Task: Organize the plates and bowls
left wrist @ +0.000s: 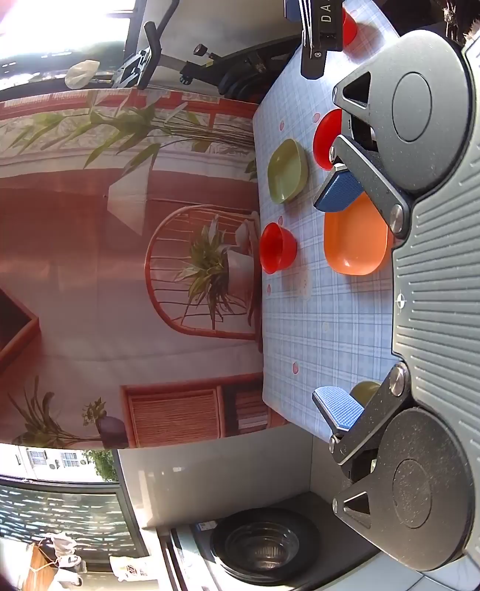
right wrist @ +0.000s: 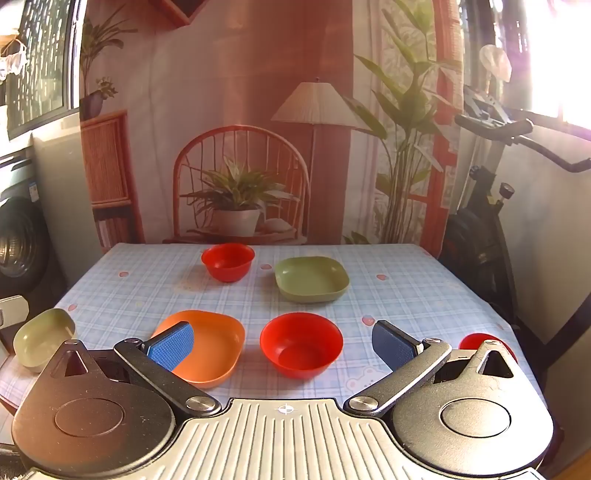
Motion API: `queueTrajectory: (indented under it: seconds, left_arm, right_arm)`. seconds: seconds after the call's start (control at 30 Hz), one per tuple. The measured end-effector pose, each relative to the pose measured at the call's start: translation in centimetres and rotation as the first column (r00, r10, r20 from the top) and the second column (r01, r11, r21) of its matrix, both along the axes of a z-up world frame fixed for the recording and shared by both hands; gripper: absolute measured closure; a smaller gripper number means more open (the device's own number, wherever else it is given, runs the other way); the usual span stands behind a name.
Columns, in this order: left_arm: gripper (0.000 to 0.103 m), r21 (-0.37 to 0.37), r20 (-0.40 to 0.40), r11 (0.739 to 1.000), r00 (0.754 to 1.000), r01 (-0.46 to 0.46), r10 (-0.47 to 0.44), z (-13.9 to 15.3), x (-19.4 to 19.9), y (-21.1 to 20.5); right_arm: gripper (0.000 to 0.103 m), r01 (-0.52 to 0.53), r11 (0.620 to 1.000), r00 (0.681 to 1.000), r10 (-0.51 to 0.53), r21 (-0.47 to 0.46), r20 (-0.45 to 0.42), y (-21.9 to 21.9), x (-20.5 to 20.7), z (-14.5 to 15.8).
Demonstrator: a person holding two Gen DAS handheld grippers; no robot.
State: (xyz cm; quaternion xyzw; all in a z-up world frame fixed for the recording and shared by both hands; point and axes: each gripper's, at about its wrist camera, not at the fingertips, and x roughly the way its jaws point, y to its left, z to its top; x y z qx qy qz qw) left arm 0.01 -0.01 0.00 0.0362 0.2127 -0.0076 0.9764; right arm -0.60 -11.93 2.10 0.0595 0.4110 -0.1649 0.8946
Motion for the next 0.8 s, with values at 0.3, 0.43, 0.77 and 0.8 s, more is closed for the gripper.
queueTrajectory:
  seconds: [0.3,0.43,0.77,0.8]
  left_arm:
    - [0.001,-0.003,0.002,1.000,1.000,-0.003,0.003,0.25,0.03,0.02]
    - [0.001,-0.001,0.001,1.000,1.000,-0.005,0.005,0.45,0.05,-0.09]
    - [0.001,-0.007,0.002,1.000,1.000,-0.001,0.001,0.25,0.01,0.12]
    - [0.001,-0.006,0.002,1.000,1.000,-0.002,0.002,0.31,0.02,0.12]
  right_arm:
    - [0.000,-0.001,1.000,1.000,0.001,-0.002,0.002,0.01,-0.02,-0.03]
    - [0.000,-0.001,1.000,1.000,0.001,-0.003,0.002,0.02,-0.02,-0.06]
    - [0.000,0.000,1.000,1.000,0.000,-0.003,0.002,0.03,-0.05,-0.10]
    - [0.000,-0.001,1.000,1.000,0.001,-0.003,0.002,0.04,-0.05,-0.11]
